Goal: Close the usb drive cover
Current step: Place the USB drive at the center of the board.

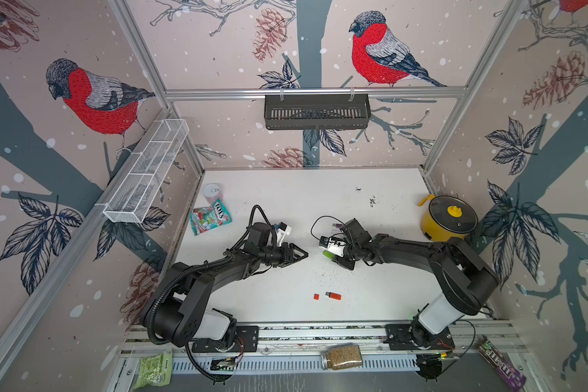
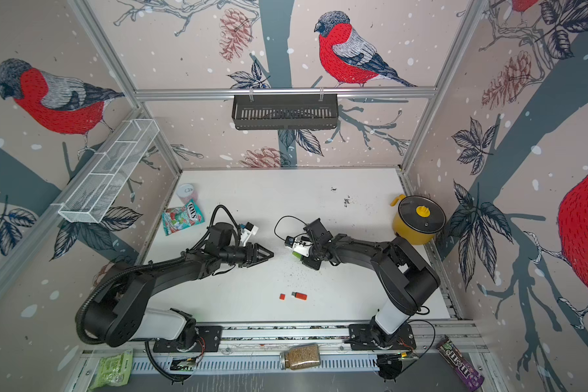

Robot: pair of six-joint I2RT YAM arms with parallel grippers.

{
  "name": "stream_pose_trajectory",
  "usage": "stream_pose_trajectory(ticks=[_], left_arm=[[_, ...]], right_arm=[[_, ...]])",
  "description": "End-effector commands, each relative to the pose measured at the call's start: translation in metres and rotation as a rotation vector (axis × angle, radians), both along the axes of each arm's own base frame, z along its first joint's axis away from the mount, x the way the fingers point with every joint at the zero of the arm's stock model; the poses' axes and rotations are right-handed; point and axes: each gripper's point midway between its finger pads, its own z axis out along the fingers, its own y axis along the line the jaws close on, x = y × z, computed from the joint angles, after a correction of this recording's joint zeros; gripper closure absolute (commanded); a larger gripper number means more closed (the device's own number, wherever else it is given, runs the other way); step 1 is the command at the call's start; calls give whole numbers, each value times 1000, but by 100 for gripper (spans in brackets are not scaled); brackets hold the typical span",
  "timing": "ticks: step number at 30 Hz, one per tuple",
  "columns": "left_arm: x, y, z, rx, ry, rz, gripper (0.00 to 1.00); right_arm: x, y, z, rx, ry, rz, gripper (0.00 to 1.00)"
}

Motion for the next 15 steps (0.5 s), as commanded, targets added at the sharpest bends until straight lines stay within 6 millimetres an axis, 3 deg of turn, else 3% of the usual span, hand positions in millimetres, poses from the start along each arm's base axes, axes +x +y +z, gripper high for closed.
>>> stream_pose_trajectory(ticks=[1, 15], left_arm=[[4, -1, 4, -9, -31, 7, 48], [4, -1, 3, -9, -27, 7, 48]], right_arm=[[1, -4, -1, -19, 0, 1, 66], [-2, 1, 2, 12, 11, 23, 66]])
